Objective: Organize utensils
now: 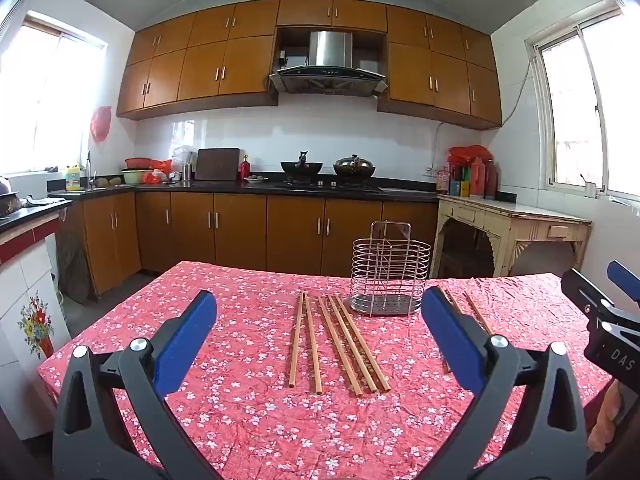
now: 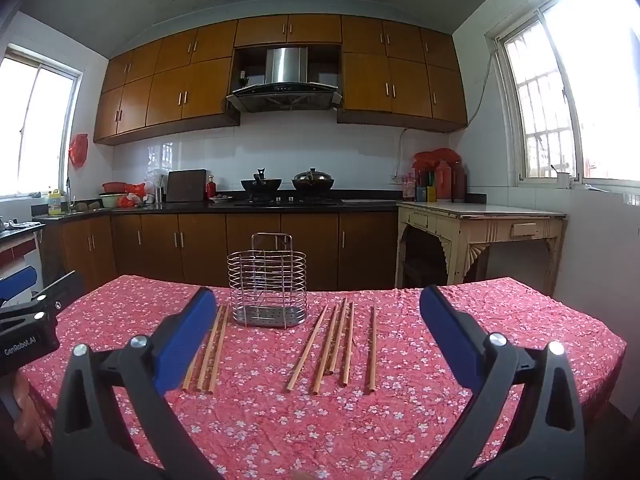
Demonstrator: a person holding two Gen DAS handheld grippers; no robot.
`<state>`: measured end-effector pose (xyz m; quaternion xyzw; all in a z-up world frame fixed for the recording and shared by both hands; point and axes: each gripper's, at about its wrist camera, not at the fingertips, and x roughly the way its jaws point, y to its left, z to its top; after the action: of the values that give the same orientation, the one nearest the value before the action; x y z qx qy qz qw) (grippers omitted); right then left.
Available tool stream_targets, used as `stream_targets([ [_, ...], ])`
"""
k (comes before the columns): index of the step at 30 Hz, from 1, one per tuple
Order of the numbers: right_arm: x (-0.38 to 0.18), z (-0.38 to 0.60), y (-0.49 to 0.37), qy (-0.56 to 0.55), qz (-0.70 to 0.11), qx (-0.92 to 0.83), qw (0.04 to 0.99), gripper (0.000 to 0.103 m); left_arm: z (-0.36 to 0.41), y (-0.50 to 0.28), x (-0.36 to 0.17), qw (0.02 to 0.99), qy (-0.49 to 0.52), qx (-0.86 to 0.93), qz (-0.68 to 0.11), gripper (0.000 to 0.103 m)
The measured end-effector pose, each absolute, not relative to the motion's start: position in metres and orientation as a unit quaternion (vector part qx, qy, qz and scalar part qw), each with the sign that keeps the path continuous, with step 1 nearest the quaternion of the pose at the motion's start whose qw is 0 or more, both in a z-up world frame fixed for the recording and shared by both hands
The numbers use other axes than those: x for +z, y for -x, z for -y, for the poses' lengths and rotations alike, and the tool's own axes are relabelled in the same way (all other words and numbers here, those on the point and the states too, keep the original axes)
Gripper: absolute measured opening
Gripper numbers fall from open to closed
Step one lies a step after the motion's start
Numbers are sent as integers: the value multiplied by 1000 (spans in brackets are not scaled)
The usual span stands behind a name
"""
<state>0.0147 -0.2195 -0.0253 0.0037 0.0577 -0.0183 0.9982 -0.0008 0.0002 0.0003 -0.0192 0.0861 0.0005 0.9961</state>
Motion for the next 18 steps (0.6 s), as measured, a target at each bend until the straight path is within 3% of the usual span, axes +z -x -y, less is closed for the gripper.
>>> stream_targets([
  [18, -25, 217, -14, -3, -59, -19, 998, 99, -1, 3, 0, 996, 24, 2, -89, 101],
])
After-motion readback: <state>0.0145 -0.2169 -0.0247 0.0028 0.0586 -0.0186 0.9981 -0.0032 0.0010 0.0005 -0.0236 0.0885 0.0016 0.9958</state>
